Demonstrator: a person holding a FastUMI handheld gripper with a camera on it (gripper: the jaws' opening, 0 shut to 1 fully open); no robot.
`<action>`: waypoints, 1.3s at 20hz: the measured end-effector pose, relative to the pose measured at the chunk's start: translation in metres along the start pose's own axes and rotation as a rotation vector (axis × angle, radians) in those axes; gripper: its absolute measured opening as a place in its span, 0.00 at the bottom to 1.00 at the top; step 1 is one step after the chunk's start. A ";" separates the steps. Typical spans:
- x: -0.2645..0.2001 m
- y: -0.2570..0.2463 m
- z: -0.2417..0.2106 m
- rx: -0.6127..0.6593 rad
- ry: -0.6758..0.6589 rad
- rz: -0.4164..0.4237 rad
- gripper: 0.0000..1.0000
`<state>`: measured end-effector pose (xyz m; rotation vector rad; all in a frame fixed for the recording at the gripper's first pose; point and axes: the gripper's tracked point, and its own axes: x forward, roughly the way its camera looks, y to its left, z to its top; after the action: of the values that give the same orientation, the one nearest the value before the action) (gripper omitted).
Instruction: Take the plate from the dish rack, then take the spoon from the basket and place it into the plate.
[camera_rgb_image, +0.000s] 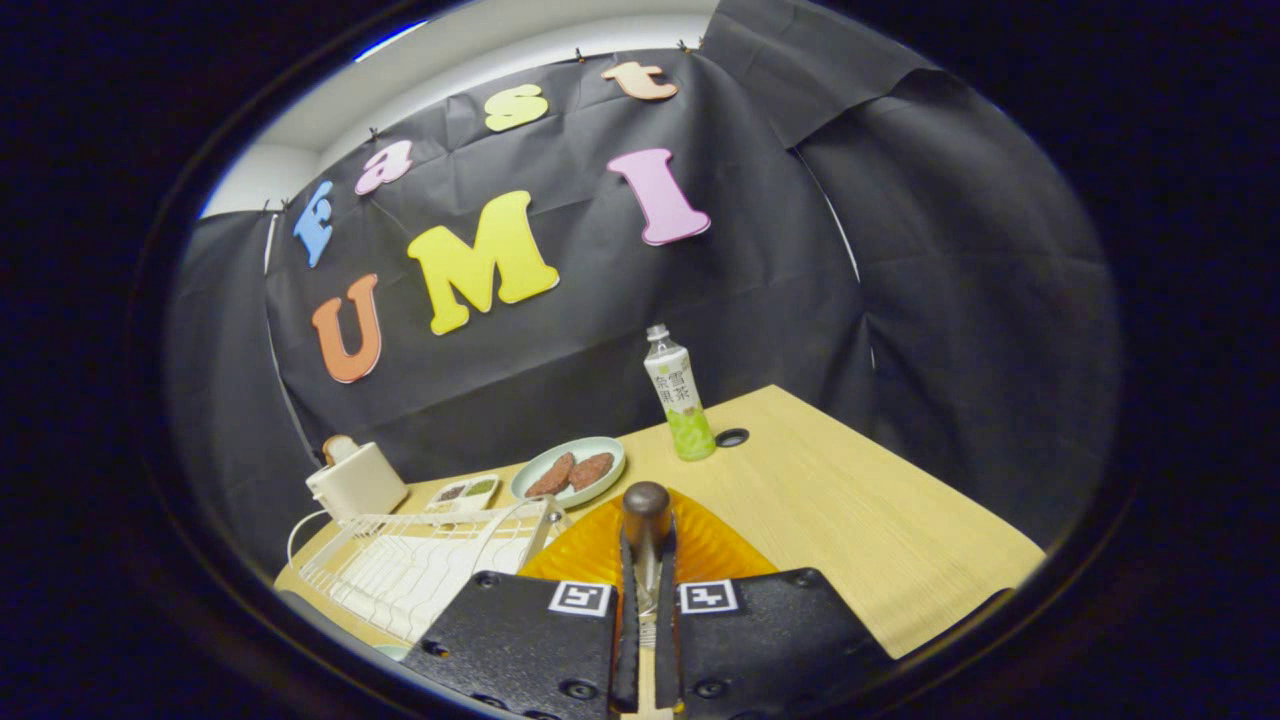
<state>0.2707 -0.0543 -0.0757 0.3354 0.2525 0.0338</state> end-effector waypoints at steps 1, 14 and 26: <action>-0.004 0.000 0.007 -0.016 -0.006 -0.009 0.11; -0.151 0.103 0.075 -0.220 -0.135 0.128 0.09; -0.189 0.189 -0.092 -0.336 0.083 0.347 0.09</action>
<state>0.0661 0.1392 -0.0524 0.0402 0.2632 0.4287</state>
